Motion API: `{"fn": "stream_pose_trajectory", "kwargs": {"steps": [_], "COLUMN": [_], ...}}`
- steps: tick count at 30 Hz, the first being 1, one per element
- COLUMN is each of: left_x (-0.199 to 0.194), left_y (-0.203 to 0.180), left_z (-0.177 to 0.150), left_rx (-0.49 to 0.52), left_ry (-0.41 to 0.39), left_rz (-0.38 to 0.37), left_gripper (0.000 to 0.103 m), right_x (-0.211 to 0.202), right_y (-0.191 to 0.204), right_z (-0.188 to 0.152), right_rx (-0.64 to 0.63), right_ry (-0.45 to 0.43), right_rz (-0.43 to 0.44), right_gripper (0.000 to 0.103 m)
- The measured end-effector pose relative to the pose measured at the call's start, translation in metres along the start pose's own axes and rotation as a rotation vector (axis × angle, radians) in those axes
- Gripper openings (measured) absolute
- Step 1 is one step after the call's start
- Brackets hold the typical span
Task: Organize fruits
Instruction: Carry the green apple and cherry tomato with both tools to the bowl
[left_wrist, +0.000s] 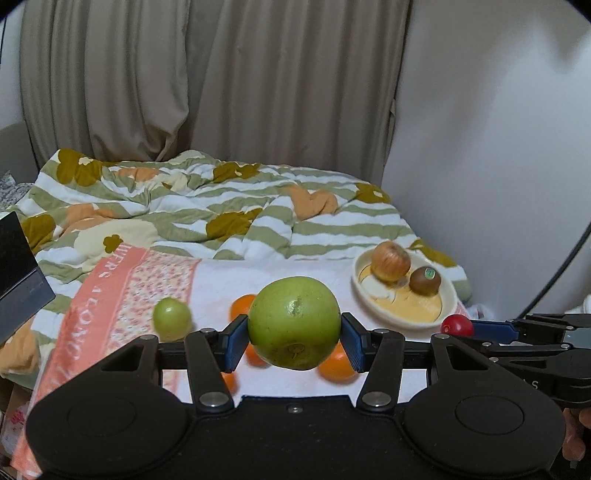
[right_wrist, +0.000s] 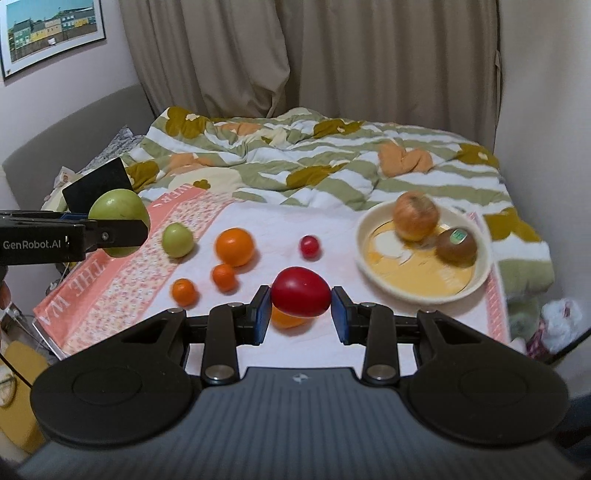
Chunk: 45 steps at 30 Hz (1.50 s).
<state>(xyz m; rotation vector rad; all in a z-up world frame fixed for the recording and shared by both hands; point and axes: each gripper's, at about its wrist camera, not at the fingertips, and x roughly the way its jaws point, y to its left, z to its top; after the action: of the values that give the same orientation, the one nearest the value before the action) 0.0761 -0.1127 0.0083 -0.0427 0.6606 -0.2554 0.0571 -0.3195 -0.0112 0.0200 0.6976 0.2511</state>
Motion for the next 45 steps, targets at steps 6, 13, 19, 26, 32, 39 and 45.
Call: {"fn": "stream_pose_trajectory", "kwargs": {"steps": [6,13,19,26,32,39,45], "left_x": [0.027,0.072,0.119,0.173,0.209,0.238,0.246], "left_y": [-0.045,-0.093,-0.121,-0.145,-0.156,-0.162,-0.169], "left_z": [0.01,0.021,0.025,0.023,0.014,0.008,0.005], "left_rx": [-0.036,-0.028,0.014,0.099,0.158,0.192,0.234], "left_ry": [0.001,0.03,0.075,0.137,0.21,0.273,0.285], "left_rz": [0.029,0.03,-0.006,-0.054,-0.091,-0.113,-0.118], "left_gripper": [0.057,0.057,0.057,0.057,0.057,0.057,0.057], "right_x": [0.003,0.025,0.051,0.079,0.092,0.1,0.102], "right_y": [-0.059,-0.12,-0.162,-0.193,-0.204,-0.21,-0.213], "right_z": [0.013,0.021,0.023,0.022,0.019,0.019,0.018], "right_rx": [-0.037,-0.066,-0.028,0.027,0.051,0.07,0.079], "right_ry": [-0.016,0.0,0.022,0.047,0.07,0.092,0.103], "right_rz": [0.011,0.006,-0.017,-0.048,-0.064,-0.089,-0.11], "right_gripper": [0.05,0.05,0.05,0.05,0.05,0.05,0.05]}}
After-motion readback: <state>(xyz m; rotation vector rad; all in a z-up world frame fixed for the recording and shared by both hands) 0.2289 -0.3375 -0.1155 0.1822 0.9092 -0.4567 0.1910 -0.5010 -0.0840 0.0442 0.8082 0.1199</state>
